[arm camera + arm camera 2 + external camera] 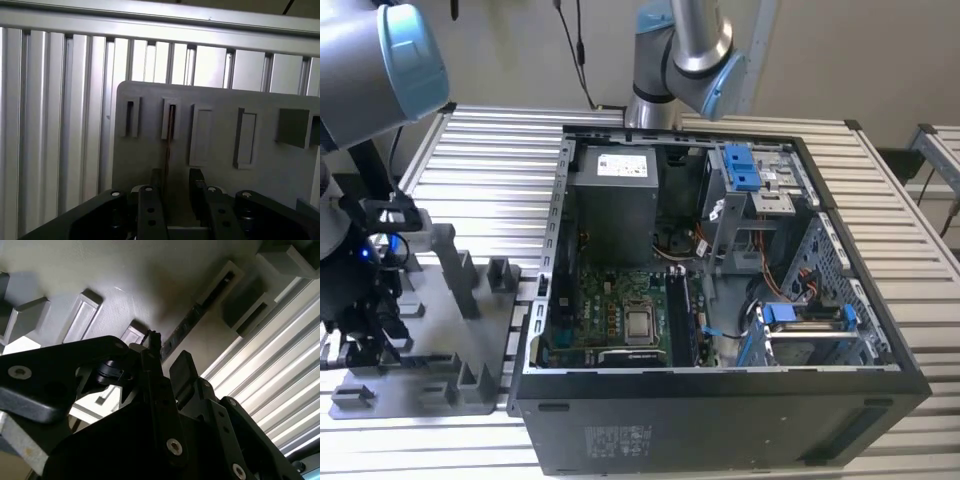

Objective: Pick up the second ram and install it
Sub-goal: 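Pick up the second ram and move it above second insertion slot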

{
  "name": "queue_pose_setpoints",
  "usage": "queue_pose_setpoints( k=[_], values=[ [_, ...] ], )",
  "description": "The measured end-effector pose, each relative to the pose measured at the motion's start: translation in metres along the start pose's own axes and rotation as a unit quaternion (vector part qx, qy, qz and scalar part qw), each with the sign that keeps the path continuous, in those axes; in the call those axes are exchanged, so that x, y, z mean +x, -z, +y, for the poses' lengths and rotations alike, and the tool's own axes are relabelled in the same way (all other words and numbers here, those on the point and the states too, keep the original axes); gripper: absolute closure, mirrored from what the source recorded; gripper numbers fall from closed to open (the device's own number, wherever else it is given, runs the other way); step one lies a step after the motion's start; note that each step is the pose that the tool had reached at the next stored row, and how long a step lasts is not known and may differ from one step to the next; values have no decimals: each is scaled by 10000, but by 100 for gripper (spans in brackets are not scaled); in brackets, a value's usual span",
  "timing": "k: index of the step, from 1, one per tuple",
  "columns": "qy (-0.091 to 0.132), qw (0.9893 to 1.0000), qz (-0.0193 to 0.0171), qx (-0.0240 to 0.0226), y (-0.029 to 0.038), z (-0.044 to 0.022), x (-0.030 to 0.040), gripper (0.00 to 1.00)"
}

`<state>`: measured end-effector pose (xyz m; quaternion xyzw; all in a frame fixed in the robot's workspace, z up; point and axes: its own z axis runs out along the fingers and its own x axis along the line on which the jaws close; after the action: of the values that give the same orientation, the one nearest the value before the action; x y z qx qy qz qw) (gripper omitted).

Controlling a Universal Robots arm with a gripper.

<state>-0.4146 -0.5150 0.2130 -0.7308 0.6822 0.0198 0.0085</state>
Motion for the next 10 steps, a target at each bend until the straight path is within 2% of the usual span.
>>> queue_pose_setpoints(
  k=[5,10],
  values=[
    [44,10000,0,-2,-77,-1,9,64],
    [60,10000,0,-4,-86,-1,19,64]
  ],
)
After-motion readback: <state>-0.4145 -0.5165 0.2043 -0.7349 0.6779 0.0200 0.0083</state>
